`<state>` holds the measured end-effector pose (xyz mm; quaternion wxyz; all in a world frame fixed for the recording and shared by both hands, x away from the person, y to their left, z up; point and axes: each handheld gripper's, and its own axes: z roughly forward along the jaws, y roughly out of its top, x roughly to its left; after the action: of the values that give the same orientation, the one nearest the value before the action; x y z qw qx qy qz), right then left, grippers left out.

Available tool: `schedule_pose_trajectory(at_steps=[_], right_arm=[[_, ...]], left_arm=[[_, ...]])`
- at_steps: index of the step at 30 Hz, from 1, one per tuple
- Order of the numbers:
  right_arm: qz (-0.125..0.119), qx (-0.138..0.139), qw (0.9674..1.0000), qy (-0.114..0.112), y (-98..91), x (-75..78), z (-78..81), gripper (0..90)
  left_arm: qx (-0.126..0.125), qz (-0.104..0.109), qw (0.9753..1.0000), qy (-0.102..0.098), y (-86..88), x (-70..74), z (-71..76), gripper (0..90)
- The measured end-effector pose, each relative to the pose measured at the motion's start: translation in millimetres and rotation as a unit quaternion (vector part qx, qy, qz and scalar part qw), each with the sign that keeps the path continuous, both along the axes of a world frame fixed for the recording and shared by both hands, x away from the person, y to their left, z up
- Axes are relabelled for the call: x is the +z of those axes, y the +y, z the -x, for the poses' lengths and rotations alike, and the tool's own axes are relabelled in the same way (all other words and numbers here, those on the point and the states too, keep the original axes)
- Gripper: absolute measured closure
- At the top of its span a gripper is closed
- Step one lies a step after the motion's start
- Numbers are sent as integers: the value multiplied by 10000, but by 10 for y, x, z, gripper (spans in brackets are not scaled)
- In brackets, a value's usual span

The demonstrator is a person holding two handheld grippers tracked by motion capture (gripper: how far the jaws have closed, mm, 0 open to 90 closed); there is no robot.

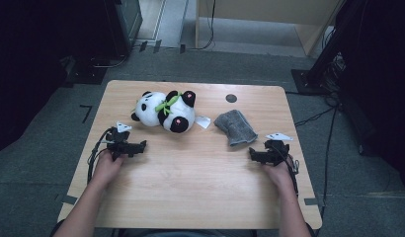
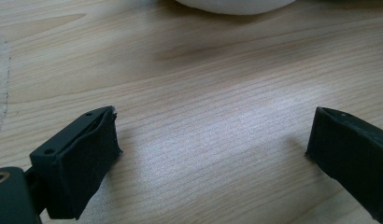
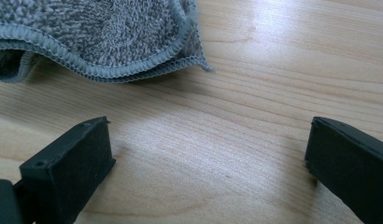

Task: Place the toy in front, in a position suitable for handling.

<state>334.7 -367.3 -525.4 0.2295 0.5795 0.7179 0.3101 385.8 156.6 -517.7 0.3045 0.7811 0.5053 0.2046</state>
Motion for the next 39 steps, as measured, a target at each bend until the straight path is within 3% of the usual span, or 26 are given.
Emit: schedule_pose_trajectory(at_steps=[4,13,16,17,18,19,21,23,27,31,39], right_arm=[[2,-28,10000,-3,4,0,3,7],[-3,-289,9996,-4,21,-1,12,6],[5,-281,9996,53,15,11,-1,18],[-86,-333,9994,87,-13,37,-6,68],[-86,-333,9994,87,-13,37,-6,68],[-343,-376,9986,113,-51,61,-13,90],[-386,-399,9984,123,-59,68,-15,111],[-329,-356,9987,124,-68,90,-13,138],[-332,-287,9990,-33,-64,152,-1,152],[-402,-208,9989,-96,-65,187,15,185],[-291,-56,9996,-45,-37,270,19,241]], left_arm=[[122,-4,9999,1,-19,0,17,19],[-114,9,9999,-8,0,-1,16,19],[-182,22,9998,-42,16,28,29,92],[-195,45,9998,-47,24,40,33,177],[-195,45,9998,-47,24,40,33,177],[-252,55,9997,-19,28,45,36,182],[-235,11,9997,-13,26,53,40,196],[-288,54,9996,0,37,70,43,263],[-410,276,9986,163,72,109,20,262],[-492,253,9984,103,88,155,23,261],[-644,516,9966,61,73,279,25,263]])
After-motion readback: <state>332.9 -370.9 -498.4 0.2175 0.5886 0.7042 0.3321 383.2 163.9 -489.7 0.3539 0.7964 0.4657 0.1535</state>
